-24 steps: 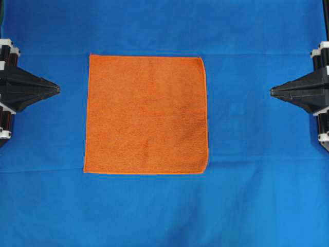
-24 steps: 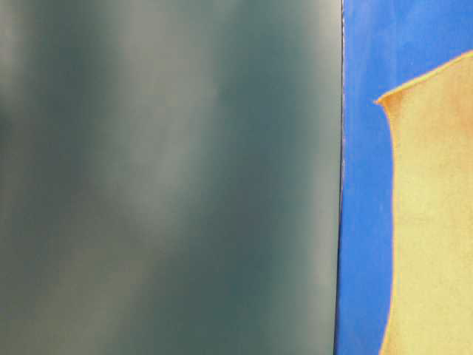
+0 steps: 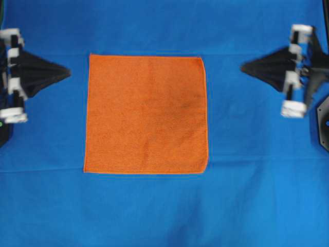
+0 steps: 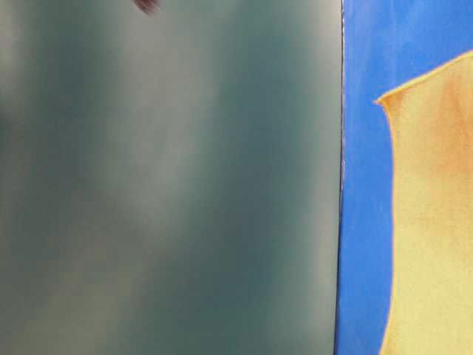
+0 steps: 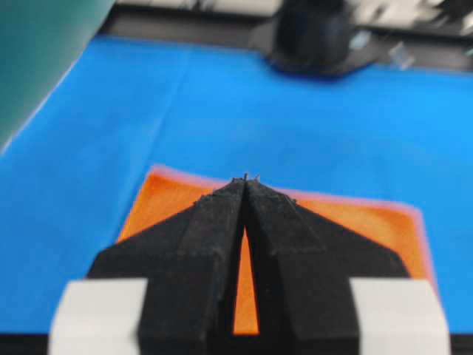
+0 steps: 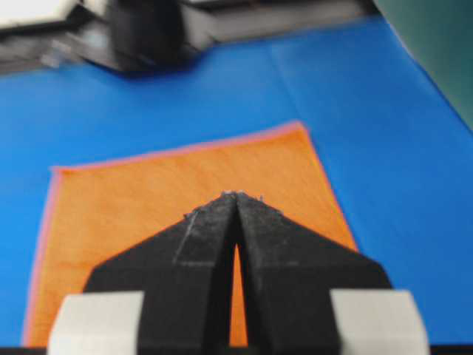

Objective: Fold the orange towel.
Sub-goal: 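Move both grippers to the towel's far corners and grasp them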

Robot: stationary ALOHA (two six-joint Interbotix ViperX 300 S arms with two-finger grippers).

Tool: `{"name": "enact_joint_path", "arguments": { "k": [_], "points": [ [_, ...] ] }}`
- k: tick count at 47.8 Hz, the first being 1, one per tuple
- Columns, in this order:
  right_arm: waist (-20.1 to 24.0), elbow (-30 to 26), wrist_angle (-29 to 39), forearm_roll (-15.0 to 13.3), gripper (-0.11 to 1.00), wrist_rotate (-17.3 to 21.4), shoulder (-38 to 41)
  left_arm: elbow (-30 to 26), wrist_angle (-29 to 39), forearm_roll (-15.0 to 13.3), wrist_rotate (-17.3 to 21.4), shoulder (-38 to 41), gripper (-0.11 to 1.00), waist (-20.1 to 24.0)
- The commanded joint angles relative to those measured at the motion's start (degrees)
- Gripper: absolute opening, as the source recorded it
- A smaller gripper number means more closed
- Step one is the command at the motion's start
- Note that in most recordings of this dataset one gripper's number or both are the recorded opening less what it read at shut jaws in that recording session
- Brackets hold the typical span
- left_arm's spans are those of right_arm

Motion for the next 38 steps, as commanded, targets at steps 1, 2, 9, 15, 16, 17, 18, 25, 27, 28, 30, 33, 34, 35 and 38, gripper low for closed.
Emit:
{"name": "enact_joint_path", "arguments": {
  "k": [1, 2, 9, 15, 16, 17, 18, 25, 27, 28, 30, 33, 34, 35, 38],
  "points": [
    [-2.55, -2.55, 0.09, 0.26, 0.0, 0.44, 4.75, -0.97, -0.09, -0.09, -0.09, 2.99, 0.0, 2.37],
    [-2.99, -2.9, 0.18, 0.26, 0.0, 0.53, 5.98, -0.88, -0.26, -0.18, -0.09, 4.04, 0.0, 3.34],
    [-5.8, -6.33, 2.72, 0.26, 0.01, 0.53, 15.12, -0.18, -2.2, -0.18, -0.09, 10.63, 0.11, 7.21],
    [-8.44, -8.7, 2.99, 0.18, 0.27, 0.53, 23.47, 0.53, -6.42, -0.62, -0.44, 17.05, 0.46, 9.76],
    [-8.79, -8.96, 2.81, 0.26, 0.33, 0.53, 24.7, 0.62, -7.29, -0.62, -0.62, 18.28, 0.52, 10.2],
    [-9.05, -9.32, 2.81, 0.26, 0.39, 0.53, 25.93, 0.79, -8.26, -0.53, -0.88, 19.6, 0.59, 10.55],
    [-9.32, -9.58, 2.72, 0.26, 0.45, 0.53, 27.25, 0.88, -9.14, -0.62, -1.14, 20.92, 0.65, 10.99],
    [-10.28, -11.69, 1.41, 0.18, 0.51, 0.53, 34.45, 1.23, -15.73, -0.53, -1.49, 31.03, 0.84, 13.18],
    [-10.55, -12.04, 0.97, 0.26, 0.49, 0.53, 35.86, 1.05, -17.05, -0.53, -1.49, 33.57, 0.82, 13.71],
    [-10.72, -12.22, 0.62, 0.26, 0.48, 0.53, 36.65, 0.79, -17.67, -0.62, -1.58, 35.51, 0.82, 14.15],
    [-11.07, -12.3, 0.0, 0.18, 0.48, 0.53, 37.88, 0.44, -18.54, -0.53, -1.49, 37.97, 0.81, 14.68],
    [-11.51, -12.39, -1.23, 0.26, 0.48, 0.53, 39.64, -0.18, -19.34, -0.53, -1.49, 41.22, 0.8, 15.56],
    [-11.78, -12.39, -1.85, 0.26, 0.48, 0.53, 40.61, -0.35, -19.42, -0.62, -1.49, 42.28, 0.8, 15.82],
    [-11.87, -12.48, -2.2, 0.18, 0.48, 0.53, 41.13, -0.53, -19.6, -0.53, -1.58, 43.15, 0.8, 16.08],
    [-12.22, -12.39, -3.25, 0.26, 0.48, 0.53, 42.63, -1.05, -19.78, -0.53, -1.49, 45.53, 0.8, 16.96]
  ]
}}
